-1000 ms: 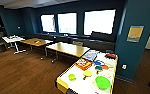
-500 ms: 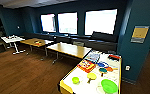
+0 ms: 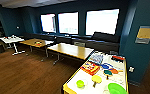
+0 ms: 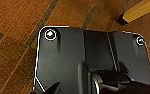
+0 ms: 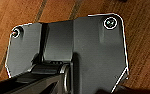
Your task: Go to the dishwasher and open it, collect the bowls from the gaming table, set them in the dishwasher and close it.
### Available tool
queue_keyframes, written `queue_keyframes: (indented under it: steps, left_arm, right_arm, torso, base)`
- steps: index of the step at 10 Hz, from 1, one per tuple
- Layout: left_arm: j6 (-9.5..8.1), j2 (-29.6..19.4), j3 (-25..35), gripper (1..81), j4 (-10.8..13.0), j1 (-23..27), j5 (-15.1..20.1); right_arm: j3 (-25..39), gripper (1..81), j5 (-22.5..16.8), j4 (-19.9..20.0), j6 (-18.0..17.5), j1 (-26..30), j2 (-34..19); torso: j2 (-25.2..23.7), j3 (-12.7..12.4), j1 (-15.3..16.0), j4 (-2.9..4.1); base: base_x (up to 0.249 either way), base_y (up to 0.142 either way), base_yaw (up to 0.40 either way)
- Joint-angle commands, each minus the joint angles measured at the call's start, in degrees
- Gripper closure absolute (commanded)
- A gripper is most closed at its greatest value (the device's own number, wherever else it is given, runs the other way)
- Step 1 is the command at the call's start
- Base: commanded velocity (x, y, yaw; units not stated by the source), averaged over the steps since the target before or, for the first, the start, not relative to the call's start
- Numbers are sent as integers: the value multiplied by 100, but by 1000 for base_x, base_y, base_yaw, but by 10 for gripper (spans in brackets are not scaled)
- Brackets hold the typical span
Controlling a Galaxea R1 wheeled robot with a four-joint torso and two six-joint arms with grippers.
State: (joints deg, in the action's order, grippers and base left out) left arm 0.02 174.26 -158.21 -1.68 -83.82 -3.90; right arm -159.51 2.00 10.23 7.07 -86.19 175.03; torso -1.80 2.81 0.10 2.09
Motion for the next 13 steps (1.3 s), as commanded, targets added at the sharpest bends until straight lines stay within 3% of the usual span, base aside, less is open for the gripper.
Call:
queue_keyframes:
  steps: [1,13]
  left_arm:
    - [24,-5,0,10,10,318,285]
    - [24,-5,0,10,10,317,285]
  right_arm:
    - [-17,10,-297,-12,14,299,-18]
    - [-17,10,-297,-3,14,299,-19]
  torso:
    - [0,0,0,0]
    - [0,0,0,0]
  base:
    - [113,134,0]
    - [111,134,0]
